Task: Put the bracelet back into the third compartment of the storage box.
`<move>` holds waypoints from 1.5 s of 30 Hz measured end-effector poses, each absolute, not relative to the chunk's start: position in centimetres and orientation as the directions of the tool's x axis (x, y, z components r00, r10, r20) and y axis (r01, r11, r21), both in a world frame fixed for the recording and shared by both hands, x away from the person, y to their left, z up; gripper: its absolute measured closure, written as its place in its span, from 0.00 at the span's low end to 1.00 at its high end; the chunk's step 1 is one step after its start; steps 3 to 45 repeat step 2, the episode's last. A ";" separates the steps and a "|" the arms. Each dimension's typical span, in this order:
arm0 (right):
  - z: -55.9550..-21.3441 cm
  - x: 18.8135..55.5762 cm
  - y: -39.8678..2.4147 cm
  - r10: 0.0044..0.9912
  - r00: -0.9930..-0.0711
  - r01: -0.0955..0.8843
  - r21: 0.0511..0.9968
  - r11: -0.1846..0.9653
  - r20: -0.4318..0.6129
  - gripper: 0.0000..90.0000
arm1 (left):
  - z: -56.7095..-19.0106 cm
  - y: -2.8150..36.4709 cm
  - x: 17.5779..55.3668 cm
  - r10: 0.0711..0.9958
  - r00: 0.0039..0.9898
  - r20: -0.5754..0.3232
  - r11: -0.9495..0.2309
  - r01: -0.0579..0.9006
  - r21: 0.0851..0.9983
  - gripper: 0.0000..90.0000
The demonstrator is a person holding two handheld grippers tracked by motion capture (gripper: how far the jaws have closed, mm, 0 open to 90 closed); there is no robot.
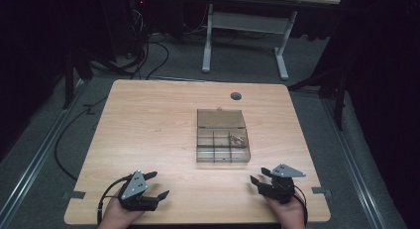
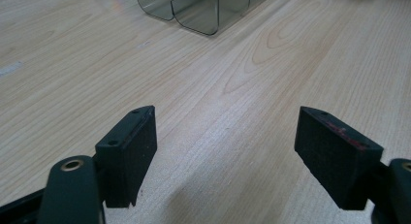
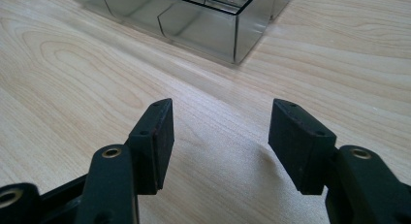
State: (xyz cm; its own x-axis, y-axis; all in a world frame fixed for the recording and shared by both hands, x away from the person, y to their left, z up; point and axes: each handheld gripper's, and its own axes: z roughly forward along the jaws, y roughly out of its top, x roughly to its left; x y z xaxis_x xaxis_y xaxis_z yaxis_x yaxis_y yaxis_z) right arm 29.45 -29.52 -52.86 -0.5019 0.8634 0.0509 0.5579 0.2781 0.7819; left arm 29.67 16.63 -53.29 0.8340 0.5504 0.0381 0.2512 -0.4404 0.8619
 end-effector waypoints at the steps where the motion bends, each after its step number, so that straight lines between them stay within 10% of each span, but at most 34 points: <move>1: -52.9 29.5 -29.5 0.864 -0.501 0.560 0.780 0.278 0.052 0.47 | -53.3 16.6 29.7 0.549 0.835 0.039 -0.441 0.250 0.862 0.26; 45: -52.9 29.5 -29.5 0.865 -0.498 0.566 0.777 0.277 0.054 0.47 | -53.3 16.6 29.7 0.547 0.836 0.038 -0.441 0.249 0.862 0.26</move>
